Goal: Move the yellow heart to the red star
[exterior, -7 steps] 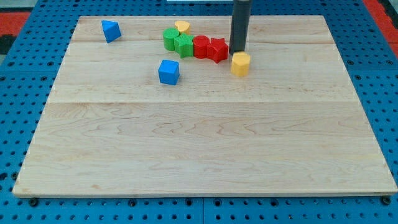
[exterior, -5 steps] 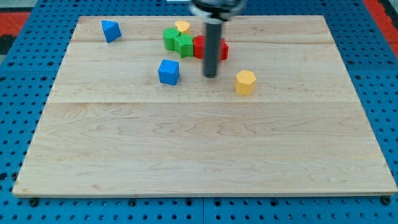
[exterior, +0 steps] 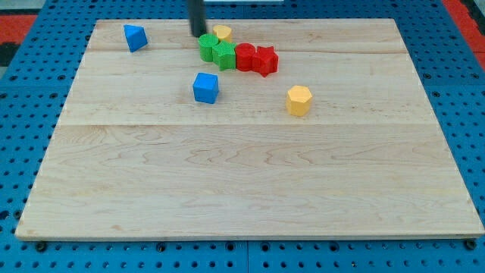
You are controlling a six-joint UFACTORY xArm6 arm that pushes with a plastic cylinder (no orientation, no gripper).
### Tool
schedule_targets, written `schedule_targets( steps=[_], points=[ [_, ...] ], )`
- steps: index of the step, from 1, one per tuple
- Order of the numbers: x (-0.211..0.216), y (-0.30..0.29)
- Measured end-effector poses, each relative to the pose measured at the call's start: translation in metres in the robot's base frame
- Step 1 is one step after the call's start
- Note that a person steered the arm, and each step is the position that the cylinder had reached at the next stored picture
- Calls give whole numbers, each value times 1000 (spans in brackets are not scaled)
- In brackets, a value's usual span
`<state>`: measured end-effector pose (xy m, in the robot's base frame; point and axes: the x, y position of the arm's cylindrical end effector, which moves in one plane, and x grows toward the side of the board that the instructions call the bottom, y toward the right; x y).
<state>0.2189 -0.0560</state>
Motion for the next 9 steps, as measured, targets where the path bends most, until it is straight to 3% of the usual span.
schedule_targets(
  steps=[2, 4, 6, 8, 9],
  points=[
    [115, 95],
    [107, 7],
    [61, -53],
    [12, 39],
    [7, 24]
  ],
)
